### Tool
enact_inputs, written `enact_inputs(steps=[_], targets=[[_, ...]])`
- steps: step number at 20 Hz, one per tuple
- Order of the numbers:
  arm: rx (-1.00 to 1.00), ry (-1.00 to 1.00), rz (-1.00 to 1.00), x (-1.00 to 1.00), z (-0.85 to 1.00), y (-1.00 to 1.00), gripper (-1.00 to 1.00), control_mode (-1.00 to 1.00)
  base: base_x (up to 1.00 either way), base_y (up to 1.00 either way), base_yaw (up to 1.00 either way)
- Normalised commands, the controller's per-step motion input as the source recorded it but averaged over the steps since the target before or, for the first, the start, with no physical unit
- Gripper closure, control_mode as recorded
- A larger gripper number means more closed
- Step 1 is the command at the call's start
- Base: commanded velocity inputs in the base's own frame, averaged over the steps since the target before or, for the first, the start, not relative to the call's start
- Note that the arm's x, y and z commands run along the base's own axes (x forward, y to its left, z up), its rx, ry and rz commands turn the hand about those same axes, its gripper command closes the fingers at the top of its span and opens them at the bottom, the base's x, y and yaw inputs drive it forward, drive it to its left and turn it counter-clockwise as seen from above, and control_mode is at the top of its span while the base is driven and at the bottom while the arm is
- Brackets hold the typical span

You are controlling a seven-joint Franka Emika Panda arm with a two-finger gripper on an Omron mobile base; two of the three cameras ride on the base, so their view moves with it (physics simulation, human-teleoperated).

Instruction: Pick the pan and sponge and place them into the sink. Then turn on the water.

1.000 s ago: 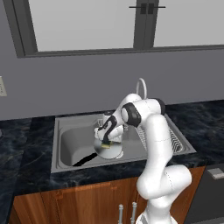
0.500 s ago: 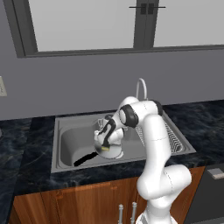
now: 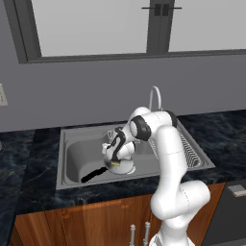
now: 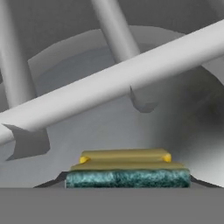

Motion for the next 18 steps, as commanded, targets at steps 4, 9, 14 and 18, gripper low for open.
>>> enact_inputs(steps=[4, 9, 14, 18], targets=[[0.01, 0.01, 0.0, 0.15, -0.06, -0.06, -1.0, -1.0, 0.0, 0.0, 0.0], [0.04, 0.04, -0.01, 0.02, 0.19, -0.14, -1.0, -1.0, 0.0, 0.0, 0.0], [0.04, 0.03, 0.0, 0.0, 0.24, -0.1, -1.0, -1.0, 0.0, 0.0, 0.0], [0.03, 0.02, 0.0, 0.0, 0.27, -0.05, -1.0, -1.0, 0.0, 0.0, 0.0]])
